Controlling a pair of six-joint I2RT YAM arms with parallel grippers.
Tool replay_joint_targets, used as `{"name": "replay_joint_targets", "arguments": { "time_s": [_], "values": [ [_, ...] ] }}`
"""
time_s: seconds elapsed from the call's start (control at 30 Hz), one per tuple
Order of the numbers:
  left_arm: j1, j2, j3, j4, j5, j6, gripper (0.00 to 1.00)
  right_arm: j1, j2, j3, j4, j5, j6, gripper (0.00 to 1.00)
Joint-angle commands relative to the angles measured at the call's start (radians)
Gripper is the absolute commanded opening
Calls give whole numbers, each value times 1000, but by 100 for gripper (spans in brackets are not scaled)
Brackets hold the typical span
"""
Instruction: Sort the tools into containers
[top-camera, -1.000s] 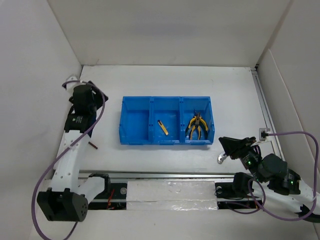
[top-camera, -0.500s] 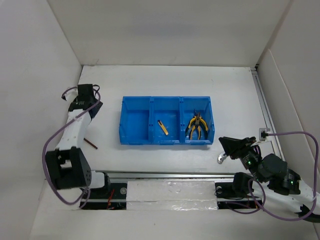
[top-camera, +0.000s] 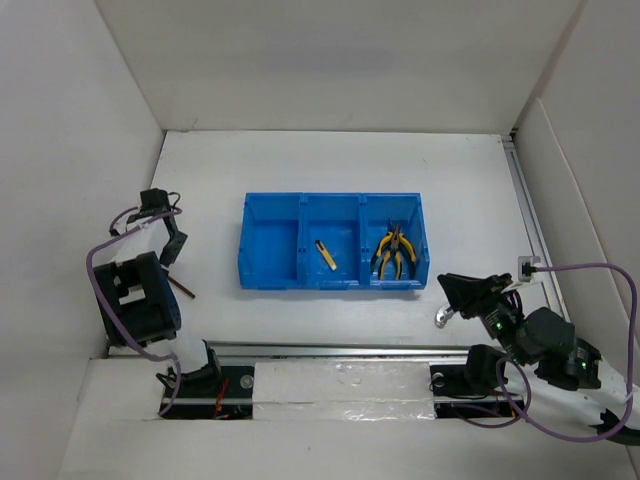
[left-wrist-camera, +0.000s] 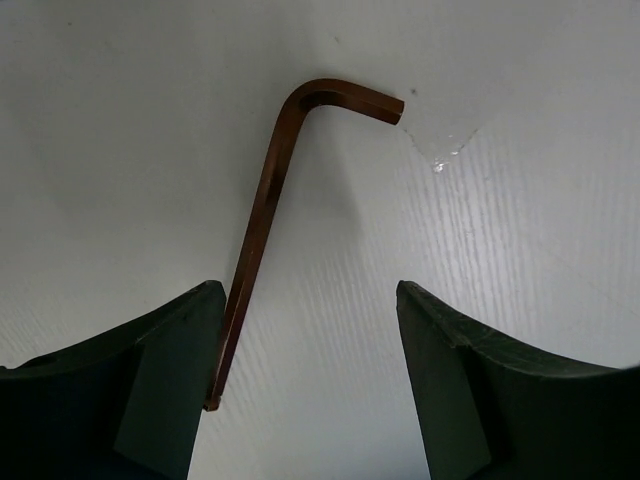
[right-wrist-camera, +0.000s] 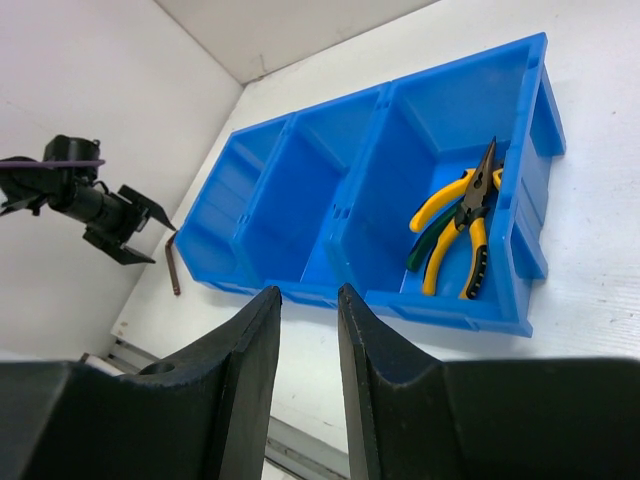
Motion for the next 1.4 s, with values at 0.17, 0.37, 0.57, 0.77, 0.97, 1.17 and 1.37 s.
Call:
{"name": "replay_joint_targets", "arguments": {
  "time_s": [0.17, 0.37, 0.57, 0.77, 0.97, 1.17, 1.37],
  "values": [
    [12, 86, -12, -30, -47, 7, 77, 7, -220, -1, 51, 3, -22, 35],
    [12, 55, -51, 30, -62, 8, 84, 7, -221, 0, 47, 8, -19, 35],
    [12, 141, -26, -13, -66, -20, 79, 7, -221, 0, 45, 7, -21, 35],
    [12, 149, -95, 48, -62, -48, 74, 7, -226, 0, 45, 3, -21, 35],
    [12, 173, -84, 36, -55, -54, 44, 7, -225, 0, 44, 2, -21, 35],
    [12, 166, -90, 44, -50, -54, 0, 7, -226, 0, 44, -1, -21, 35],
    [-12, 143, -51, 21, -48, -64, 0, 7, -228, 0, 44, -1, -19, 35]
  ]
}}
